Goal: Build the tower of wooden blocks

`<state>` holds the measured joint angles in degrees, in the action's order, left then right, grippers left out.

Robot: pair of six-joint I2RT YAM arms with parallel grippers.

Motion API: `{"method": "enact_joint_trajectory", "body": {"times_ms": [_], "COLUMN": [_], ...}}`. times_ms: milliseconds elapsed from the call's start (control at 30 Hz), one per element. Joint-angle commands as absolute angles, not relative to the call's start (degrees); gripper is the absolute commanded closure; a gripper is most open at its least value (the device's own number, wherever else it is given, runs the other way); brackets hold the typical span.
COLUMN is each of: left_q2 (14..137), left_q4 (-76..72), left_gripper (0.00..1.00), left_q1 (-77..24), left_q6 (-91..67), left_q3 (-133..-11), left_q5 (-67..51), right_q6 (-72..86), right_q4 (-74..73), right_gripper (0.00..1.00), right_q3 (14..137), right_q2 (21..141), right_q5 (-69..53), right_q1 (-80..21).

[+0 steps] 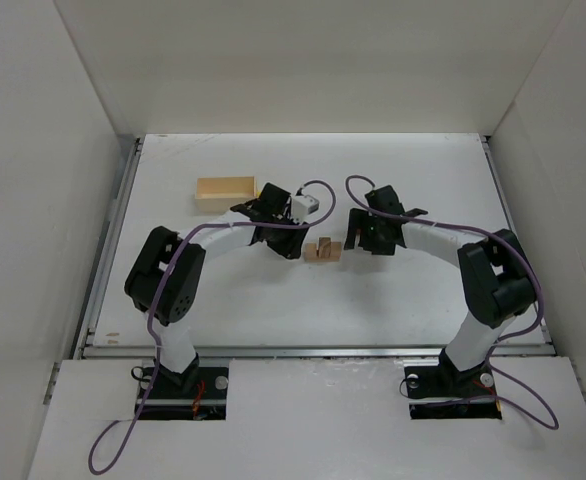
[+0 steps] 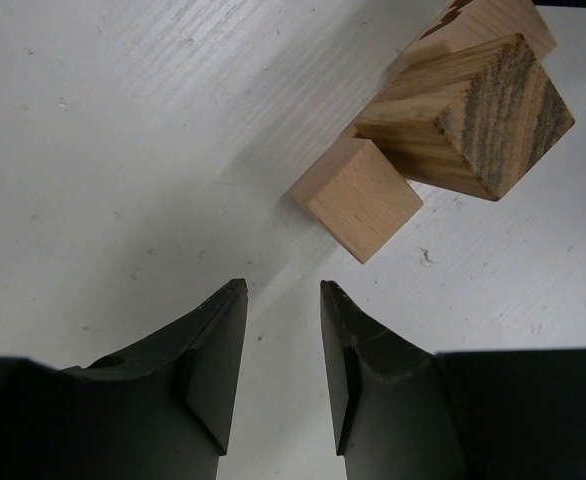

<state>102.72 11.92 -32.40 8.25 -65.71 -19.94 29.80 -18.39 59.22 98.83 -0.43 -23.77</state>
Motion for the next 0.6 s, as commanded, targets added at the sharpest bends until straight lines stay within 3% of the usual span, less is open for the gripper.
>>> {"method": "enact_joint_trajectory", "body": {"times_ms": [0, 567], "left_q2": [103.1, 106.0], "left_q4": [11.9, 13.4], "left_gripper": [0.67, 0.67], "left_q1": [-33.0, -33.0], "left_q6": [8.1, 8.6], "left_q3": [-67.8, -72.0], "left_q5": [-21.6, -21.0], "right_q6": [29.9, 29.4], "right_q4": [-17.9, -18.5], "right_gripper": [0.14, 0.14], "right_q3": [60.9, 62.0], "right_q2": [99.8, 99.3], "right_q5": [-0.4, -0.4], "right_q1": [-24.9, -25.9]}}
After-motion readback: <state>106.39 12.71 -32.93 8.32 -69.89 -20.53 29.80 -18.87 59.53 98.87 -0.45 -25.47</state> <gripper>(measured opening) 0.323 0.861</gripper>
